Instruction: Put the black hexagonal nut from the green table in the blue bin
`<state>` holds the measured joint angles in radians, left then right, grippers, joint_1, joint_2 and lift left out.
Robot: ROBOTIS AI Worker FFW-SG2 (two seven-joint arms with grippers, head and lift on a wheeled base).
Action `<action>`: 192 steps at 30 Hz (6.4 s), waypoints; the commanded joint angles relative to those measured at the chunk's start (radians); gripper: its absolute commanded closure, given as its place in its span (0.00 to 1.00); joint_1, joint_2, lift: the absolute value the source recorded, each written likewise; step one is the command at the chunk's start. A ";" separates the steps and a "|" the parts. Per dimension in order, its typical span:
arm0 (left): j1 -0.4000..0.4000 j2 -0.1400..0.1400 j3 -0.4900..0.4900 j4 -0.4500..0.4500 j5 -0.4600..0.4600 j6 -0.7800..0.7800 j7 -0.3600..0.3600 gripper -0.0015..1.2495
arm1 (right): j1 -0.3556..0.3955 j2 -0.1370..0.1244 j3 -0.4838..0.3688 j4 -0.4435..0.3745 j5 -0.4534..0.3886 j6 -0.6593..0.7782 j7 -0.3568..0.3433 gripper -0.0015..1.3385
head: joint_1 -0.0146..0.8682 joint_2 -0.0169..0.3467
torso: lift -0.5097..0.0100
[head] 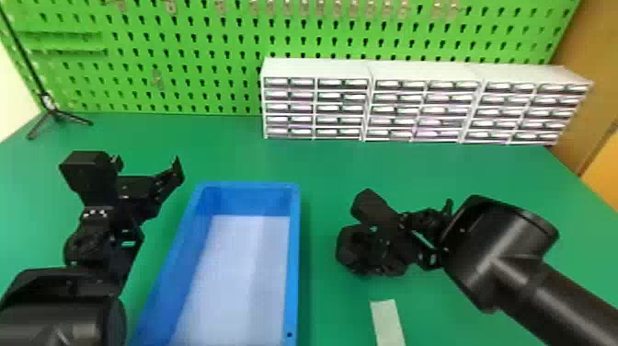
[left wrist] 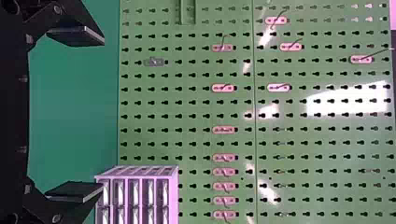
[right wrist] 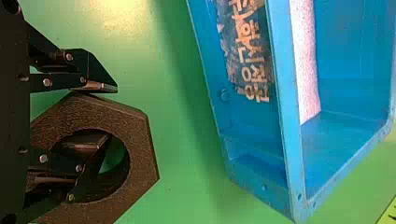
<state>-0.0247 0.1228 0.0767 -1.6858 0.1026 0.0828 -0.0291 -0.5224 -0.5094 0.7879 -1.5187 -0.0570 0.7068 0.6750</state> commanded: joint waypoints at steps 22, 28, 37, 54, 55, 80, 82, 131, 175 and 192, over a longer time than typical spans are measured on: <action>0.000 0.001 -0.005 0.000 0.000 0.000 0.000 0.14 | 0.030 -0.003 -0.225 -0.103 -0.081 0.054 0.020 0.77 | 0.79 0.12 | 0.80; 0.000 0.001 -0.006 0.000 0.000 0.000 0.000 0.14 | 0.025 0.005 -0.276 -0.106 -0.175 0.054 0.018 0.77 | 0.79 0.12 | 0.80; 0.000 0.001 -0.008 0.000 0.000 0.000 0.000 0.14 | 0.019 0.017 -0.335 -0.106 -0.382 0.051 -0.017 0.77 | 0.79 0.12 | 0.80; -0.003 0.001 -0.009 0.000 -0.001 0.000 0.000 0.14 | -0.038 0.072 -0.223 -0.106 -0.583 -0.026 -0.063 0.77 | 0.79 0.12 | 0.80; -0.003 0.001 -0.009 0.000 -0.001 0.000 0.000 0.14 | -0.039 0.074 -0.216 -0.106 -0.587 -0.029 -0.064 0.77 | 0.79 0.12 | 0.80; -0.006 0.001 -0.015 0.000 0.006 0.000 0.000 0.14 | -0.041 0.200 -0.105 -0.110 -0.584 -0.067 -0.077 0.77 | 0.79 0.12 | 0.80; -0.006 0.001 -0.014 0.000 0.008 0.000 0.000 0.14 | -0.045 0.207 -0.090 -0.110 -0.563 -0.069 -0.077 0.77 | 0.79 0.12 | 0.80; -0.018 0.021 -0.031 0.002 0.012 0.002 0.000 0.14 | -0.358 0.083 0.355 -0.144 -0.546 -0.075 -0.175 0.78 | 0.79 0.12 | 0.80; -0.020 0.026 -0.035 0.002 0.016 0.003 0.002 0.14 | -0.352 0.083 0.355 -0.144 -0.541 -0.093 -0.176 0.26 | 0.79 0.12 | 0.80; -0.021 0.028 -0.037 0.002 0.017 0.005 0.002 0.14 | -0.337 0.086 0.326 -0.144 -0.529 -0.093 -0.175 0.26 | 0.79 0.12 | 0.80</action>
<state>-0.0444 0.1503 0.0411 -1.6843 0.1195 0.0868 -0.0281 -0.8690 -0.4263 1.1337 -1.6628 -0.5963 0.6136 0.4991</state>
